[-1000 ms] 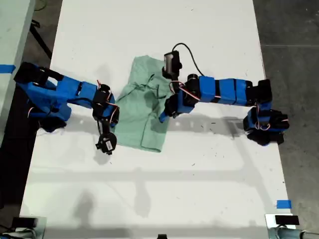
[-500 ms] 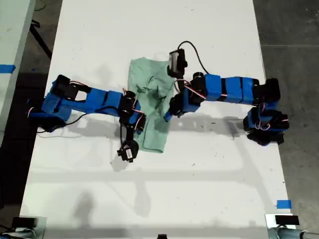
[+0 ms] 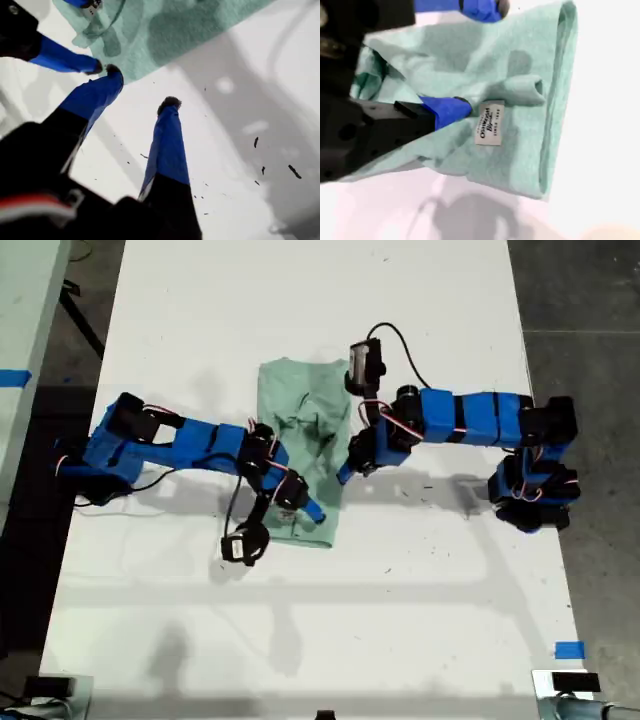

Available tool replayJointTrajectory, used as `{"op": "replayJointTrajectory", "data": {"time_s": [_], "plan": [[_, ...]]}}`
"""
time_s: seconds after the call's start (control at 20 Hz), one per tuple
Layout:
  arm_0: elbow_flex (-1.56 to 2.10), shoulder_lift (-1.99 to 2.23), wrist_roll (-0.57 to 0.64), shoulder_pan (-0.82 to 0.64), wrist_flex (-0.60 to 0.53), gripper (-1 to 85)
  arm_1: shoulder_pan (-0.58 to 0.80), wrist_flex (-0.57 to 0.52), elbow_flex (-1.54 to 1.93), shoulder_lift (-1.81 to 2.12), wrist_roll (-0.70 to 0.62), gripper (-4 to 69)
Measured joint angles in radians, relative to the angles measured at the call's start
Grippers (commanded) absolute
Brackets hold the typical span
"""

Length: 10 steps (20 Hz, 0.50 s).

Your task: Fold t-shirt

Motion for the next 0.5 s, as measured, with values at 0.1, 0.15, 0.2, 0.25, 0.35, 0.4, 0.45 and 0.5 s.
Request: {"op": "replayJointTrajectory", "data": {"time_s": [0.1, 0.15, 0.2, 0.25, 0.35, 0.4, 0.45, 0.5], "plan": [[0.011, 0.181, 0.028, 0.0, 0.074, 37.4, 0.005, -0.005, 0.014, 0.002, 0.0, 19.5], [0.026, 0.281, 0.032, -0.002, 0.118, 37.0, 0.006, -0.006, 0.023, 0.012, 0.0, 19.5], [0.052, 0.379, 0.038, -0.031, 0.17, 36.4, 0.008, -0.008, 0.028, 0.031, 0.0, 19.4], [0.094, 0.48, 0.038, -0.06, 0.216, 36.0, 0.009, -0.008, 0.043, 0.057, 0.002, 19.4], [0.238, 0.683, 0.038, -0.132, 0.264, 35.1, 0.015, -0.008, 0.101, 0.129, 0.015, 19.3], [0.339, 0.784, 0.035, -0.167, 0.264, 34.9, 0.018, -0.006, 0.138, 0.178, 0.029, 19.3], [0.442, 0.879, 0.02, -0.181, 0.264, 34.5, 0.018, -0.006, 0.179, 0.235, 0.043, 18.4], [0.545, 0.966, -0.005, -0.183, 0.264, 33.6, 0.018, -0.006, 0.224, 0.291, 0.06, 15.3]]}}
